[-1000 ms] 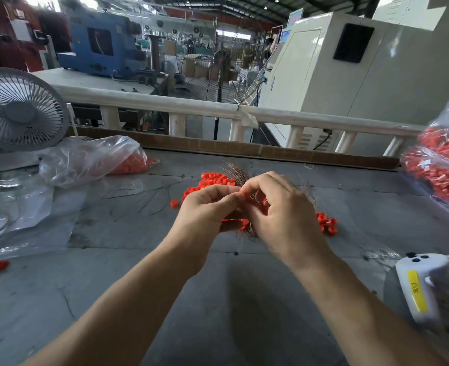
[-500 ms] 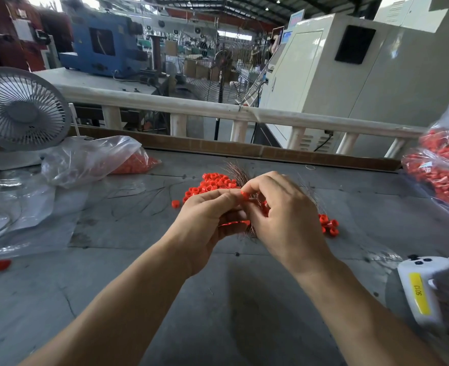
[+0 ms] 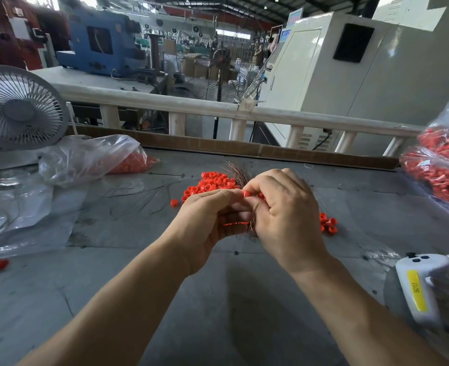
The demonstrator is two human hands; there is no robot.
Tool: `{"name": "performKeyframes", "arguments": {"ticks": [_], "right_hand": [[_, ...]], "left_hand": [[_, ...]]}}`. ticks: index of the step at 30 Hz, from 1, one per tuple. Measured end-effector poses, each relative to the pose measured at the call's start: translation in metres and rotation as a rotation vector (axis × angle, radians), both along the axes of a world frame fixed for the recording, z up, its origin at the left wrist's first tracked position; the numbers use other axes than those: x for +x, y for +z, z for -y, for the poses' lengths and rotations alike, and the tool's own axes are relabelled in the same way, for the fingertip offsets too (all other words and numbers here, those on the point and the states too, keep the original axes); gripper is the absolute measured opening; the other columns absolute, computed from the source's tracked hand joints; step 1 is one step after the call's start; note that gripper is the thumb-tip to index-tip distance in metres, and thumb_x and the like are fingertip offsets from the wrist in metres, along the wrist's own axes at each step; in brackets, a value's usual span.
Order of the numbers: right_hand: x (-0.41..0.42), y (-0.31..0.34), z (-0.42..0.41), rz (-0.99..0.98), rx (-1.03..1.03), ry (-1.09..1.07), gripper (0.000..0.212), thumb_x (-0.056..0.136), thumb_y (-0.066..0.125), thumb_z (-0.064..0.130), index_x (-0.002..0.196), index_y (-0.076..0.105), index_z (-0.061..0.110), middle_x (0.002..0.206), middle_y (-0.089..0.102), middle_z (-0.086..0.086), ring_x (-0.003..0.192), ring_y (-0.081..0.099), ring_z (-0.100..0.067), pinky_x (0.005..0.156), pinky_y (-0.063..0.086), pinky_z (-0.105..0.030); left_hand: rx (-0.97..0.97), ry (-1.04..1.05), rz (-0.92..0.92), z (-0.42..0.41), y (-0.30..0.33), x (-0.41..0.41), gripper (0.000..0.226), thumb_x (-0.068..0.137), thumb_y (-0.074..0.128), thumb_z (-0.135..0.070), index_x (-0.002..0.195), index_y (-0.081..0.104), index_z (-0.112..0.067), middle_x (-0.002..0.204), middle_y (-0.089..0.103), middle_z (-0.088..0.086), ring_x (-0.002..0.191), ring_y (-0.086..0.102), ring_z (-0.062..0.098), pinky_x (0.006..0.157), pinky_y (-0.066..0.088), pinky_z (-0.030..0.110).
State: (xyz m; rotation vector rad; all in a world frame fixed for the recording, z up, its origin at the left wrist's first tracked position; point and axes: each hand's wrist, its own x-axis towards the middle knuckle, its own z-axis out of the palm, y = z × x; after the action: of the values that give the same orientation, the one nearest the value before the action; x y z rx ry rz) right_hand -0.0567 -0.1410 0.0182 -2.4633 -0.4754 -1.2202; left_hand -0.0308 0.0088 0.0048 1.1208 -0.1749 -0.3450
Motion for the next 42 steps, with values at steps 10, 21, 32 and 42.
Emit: {"name": "performKeyframes", "arguments": {"ticks": [10,21,32,42], "right_hand": [[-0.001,0.003,0.001,-0.044,-0.102,-0.037,0.012,0.089,0.075,0.020,0.101,0.075,0.023,0.086,0.061,0.004,0.081,0.061,-0.018,0.064,0.051,-0.032],[0.004,-0.002,0.003,-0.193,0.013,0.054,0.015,0.093,0.075,0.017,0.108,0.073,0.017,0.102,0.068,0.004,0.093,0.066,-0.016,0.080,0.055,-0.030],[0.004,-0.008,0.004,-0.255,0.173,0.181,0.021,0.090,0.078,0.010,0.110,0.076,0.017,0.095,0.078,0.007,0.088,0.071,-0.005,0.081,0.055,-0.020],[0.009,-0.009,0.010,-0.234,0.161,0.092,0.013,0.088,0.081,0.025,0.100,0.076,0.021,0.096,0.067,0.010,0.083,0.064,-0.011,0.074,0.056,-0.032]], "left_hand": [[-0.027,0.086,0.018,-0.003,0.000,0.000,0.031,0.096,0.064,-0.010,0.120,0.064,0.010,0.092,0.068,0.015,0.087,0.063,0.026,0.090,0.052,0.044],[0.129,0.153,0.115,0.001,-0.004,0.000,0.017,0.098,0.063,-0.010,0.099,0.078,-0.004,0.089,0.074,0.015,0.080,0.069,0.023,0.076,0.057,0.033],[0.203,0.285,0.204,-0.002,-0.004,0.000,0.016,0.099,0.064,-0.013,0.100,0.075,-0.002,0.079,0.075,0.008,0.069,0.070,0.014,0.066,0.060,0.027],[0.293,0.326,0.155,-0.005,-0.004,0.002,0.019,0.099,0.066,-0.018,0.095,0.076,-0.001,0.081,0.075,0.010,0.068,0.065,0.014,0.063,0.055,0.026]]}}
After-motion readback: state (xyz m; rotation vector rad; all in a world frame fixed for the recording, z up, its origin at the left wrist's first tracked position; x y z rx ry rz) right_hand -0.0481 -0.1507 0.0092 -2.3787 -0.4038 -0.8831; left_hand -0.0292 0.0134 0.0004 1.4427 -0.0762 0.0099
